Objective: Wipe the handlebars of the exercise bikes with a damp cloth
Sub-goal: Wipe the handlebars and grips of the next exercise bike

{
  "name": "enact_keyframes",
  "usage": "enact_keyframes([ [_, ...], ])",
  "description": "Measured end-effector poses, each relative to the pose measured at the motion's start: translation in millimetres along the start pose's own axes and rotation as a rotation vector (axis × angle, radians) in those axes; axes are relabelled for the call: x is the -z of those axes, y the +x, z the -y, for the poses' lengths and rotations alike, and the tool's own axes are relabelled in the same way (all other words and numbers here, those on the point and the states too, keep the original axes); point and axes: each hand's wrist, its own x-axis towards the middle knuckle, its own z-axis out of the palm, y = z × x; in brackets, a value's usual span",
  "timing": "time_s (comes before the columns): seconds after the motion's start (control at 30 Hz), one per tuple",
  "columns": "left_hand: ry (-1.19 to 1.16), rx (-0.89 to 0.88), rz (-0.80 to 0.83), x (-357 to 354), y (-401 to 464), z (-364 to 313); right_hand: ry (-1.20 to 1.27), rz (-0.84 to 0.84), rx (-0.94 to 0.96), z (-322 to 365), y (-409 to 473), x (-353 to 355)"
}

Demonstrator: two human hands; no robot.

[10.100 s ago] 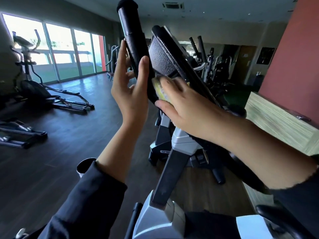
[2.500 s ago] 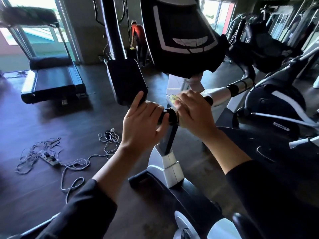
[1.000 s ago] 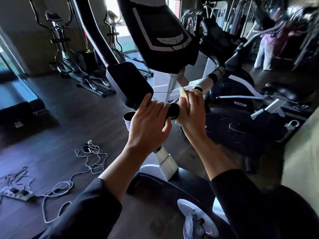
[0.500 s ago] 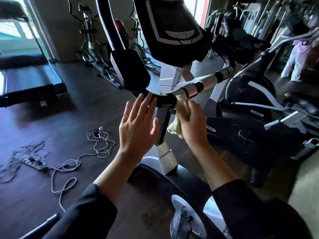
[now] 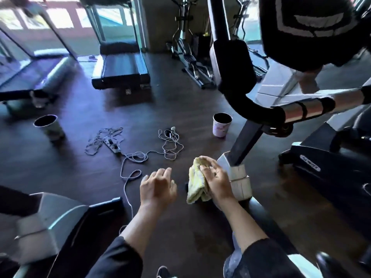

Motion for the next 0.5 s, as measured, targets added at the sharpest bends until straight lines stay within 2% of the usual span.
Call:
enact_keyframes([
  [0.17, 0.021, 0.139, 0.128, -23.0, 40.8, 44.4, -0.017, 0.122, -0.078, -21.8, 48.0, -49.1],
  [0.5, 0.131, 0.166, 0.306, -54.5, 149.9, 139.1, 0.157, 0.125, -0.236, -53.7, 168.5, -147.3],
])
